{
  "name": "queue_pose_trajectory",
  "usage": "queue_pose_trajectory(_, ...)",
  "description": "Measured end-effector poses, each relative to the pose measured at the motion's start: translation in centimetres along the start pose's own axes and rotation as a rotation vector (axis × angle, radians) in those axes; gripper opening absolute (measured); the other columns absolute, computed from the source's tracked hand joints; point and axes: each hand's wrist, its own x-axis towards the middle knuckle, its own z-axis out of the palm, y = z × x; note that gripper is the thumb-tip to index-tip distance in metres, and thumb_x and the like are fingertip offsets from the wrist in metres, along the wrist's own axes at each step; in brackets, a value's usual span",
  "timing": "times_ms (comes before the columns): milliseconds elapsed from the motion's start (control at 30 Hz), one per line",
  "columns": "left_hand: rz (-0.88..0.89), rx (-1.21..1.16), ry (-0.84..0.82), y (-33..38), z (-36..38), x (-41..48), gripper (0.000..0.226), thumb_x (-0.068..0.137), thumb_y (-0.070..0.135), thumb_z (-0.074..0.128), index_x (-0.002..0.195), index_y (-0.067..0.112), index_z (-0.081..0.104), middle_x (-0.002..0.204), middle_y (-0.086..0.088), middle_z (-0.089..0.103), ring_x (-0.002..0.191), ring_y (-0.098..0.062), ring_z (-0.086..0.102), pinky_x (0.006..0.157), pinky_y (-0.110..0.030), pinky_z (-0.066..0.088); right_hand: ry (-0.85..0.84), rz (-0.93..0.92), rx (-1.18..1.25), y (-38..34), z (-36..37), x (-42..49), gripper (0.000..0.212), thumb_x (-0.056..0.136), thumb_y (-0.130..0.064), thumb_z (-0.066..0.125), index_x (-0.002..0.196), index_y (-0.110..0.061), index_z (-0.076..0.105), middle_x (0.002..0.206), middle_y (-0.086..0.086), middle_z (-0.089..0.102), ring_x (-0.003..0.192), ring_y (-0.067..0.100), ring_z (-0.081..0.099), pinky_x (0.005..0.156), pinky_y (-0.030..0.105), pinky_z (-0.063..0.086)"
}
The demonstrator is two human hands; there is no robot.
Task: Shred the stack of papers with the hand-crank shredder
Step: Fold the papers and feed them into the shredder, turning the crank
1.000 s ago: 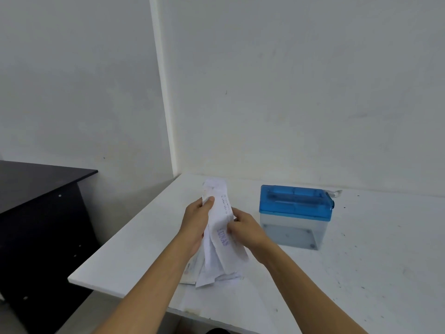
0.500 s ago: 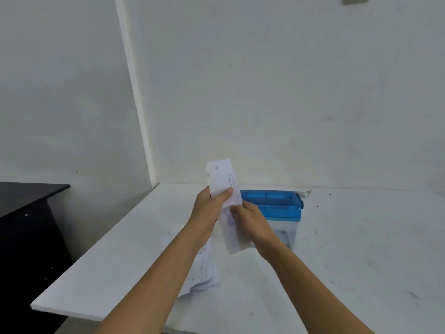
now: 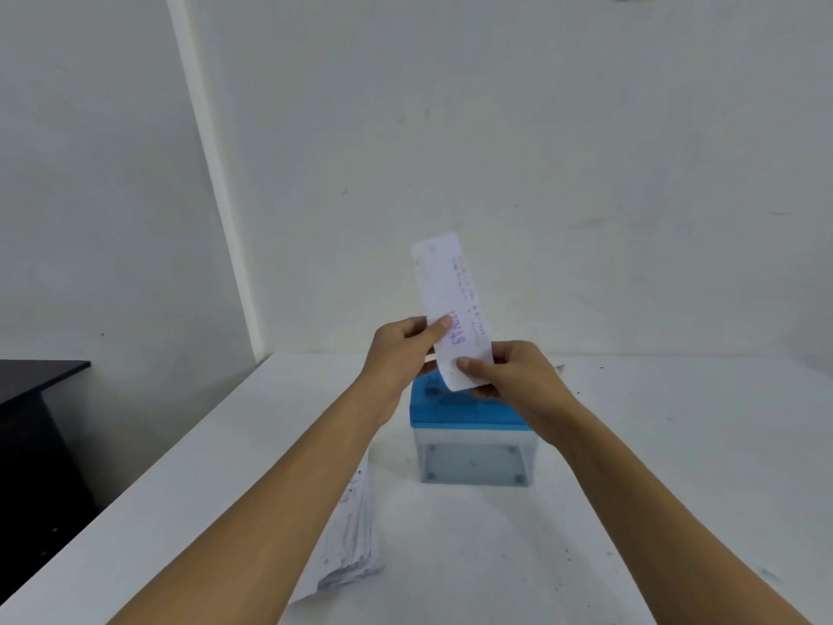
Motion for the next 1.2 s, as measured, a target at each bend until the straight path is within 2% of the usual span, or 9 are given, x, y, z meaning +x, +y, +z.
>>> queue_pose_trajectory(133, 0.058, 0.111, 0.025, -0.3, 0.5, 1.5, 0.019, 0.092, 0.030, 0.072, 0.105, 0.017, 0.075, 0.098, 0.007, 0.077, 0.093, -0.014, 0.072, 0.079, -0.026, 0.060, 0.083, -0.020, -0.075, -0.5, -0.7, 2.3, 0.033, 0.088, -0.028, 0.075, 0.115, -0.009, 0.072, 0.099, 0.000, 0.076, 0.087, 0.016, 0.073, 0.071, 0.025, 0.060)
queue_pose_trajectory(300, 0.159, 0.178, 0.090, -0.2, -0.1, 3.6, 0.011, 0.091, 0.030, 0.073, 0.102, 0.026, 0.074, 0.098, 0.007, 0.075, 0.092, -0.012, 0.071, 0.080, -0.027, 0.061, 0.058, -0.065, -0.451, -0.3, -0.9, 4.5, 0.030, 0.092, -0.032, 0.070, 0.118, -0.016, 0.073, 0.084, -0.007, 0.071, 0.070, 0.011, 0.063, 0.062, 0.022, 0.051)
queue_pose_trajectory(400, 0.140, 0.295, 0.030, -0.5, -1.0, 4.3, 0.008, 0.092, 0.030, 0.072, 0.099, 0.028, 0.073, 0.098, 0.009, 0.075, 0.090, -0.008, 0.068, 0.079, -0.024, 0.057, 0.068, -0.087, -0.591, 0.8, -0.7, 5.4, 0.033, 0.093, -0.029, 0.069, 0.121, -0.013, 0.071, 0.090, -0.005, 0.068, 0.068, 0.006, 0.059, 0.057, 0.014, 0.040)
queue_pose_trajectory(567, 0.097, 0.445, -0.074, -3.0, -2.0, 4.3, 0.028, 0.090, 0.012, 0.074, 0.116, 0.021, 0.070, 0.109, 0.005, 0.074, 0.094, -0.005, 0.069, 0.080, -0.015, 0.054, 0.061, -0.071, -0.766, 2.7, -0.1, 5.8, 0.028, 0.090, -0.031, 0.071, 0.112, -0.014, 0.073, 0.105, 0.004, 0.073, 0.074, 0.014, 0.061, 0.061, 0.020, 0.046)
queue_pose_trajectory(633, 0.099, 0.482, -0.063, -4.1, -2.2, 4.2, 0.028, 0.089, 0.012, 0.075, 0.116, 0.021, 0.071, 0.110, 0.004, 0.075, 0.096, -0.009, 0.071, 0.088, -0.023, 0.056, 0.061, -0.086, -0.784, 2.8, -0.1, 5.8, 0.023, 0.089, -0.031, 0.071, 0.106, -0.017, 0.073, 0.099, 0.001, 0.072, 0.080, 0.017, 0.063, 0.070, 0.027, 0.053)
queue_pose_trajectory(700, 0.115, 0.508, -0.046, -4.8, -2.3, 4.3, 0.023, 0.089, 0.013, 0.076, 0.108, 0.026, 0.072, 0.104, 0.007, 0.076, 0.093, -0.009, 0.071, 0.089, -0.026, 0.057, 0.082, -0.103, -0.744, 2.8, -0.3, 5.9, 0.017, 0.089, -0.031, 0.070, 0.100, -0.018, 0.069, 0.091, -0.006, 0.067, 0.080, 0.014, 0.061, 0.070, 0.022, 0.050)
queue_pose_trajectory(867, 0.149, 0.472, -0.055, -5.2, -2.1, 4.4, 0.024, 0.090, 0.012, 0.073, 0.111, 0.025, 0.070, 0.102, 0.011, 0.073, 0.093, -0.004, 0.070, 0.079, -0.012, 0.054, 0.093, -0.085, -0.771, 3.0, -0.8, 5.9, 0.020, 0.090, -0.030, 0.069, 0.078, -0.014, 0.068, 0.071, -0.003, 0.062, 0.066, 0.013, 0.054, 0.061, 0.024, 0.045)
queue_pose_trajectory(1100, 0.116, 0.548, -0.133, -6.1, -1.8, 3.9, 0.029, 0.098, 0.026, 0.064, 0.127, 0.023, 0.064, 0.118, 0.013, 0.066, 0.108, -0.005, 0.059, 0.081, -0.010, 0.044, 0.086, -0.099, -0.780, 2.8, -0.7, 5.4, 0.022, 0.091, -0.030, 0.070, 0.071, -0.024, 0.062, 0.075, -0.006, 0.062, 0.066, 0.009, 0.054, 0.055, 0.018, 0.036)
queue_pose_trajectory(1200, 0.113, 0.522, -0.132, -6.8, -1.6, 3.7, 0.030, 0.101, 0.025, 0.060, 0.130, 0.024, 0.065, 0.119, 0.012, 0.067, 0.106, -0.007, 0.061, 0.083, -0.013, 0.045, 0.069, -0.089, -0.709, 2.3, -1.3, 5.2, 0.016, 0.093, -0.034, 0.066, 0.088, -0.019, 0.069, 0.088, -0.007, 0.067, 0.079, 0.008, 0.058, 0.063, 0.017, 0.039)
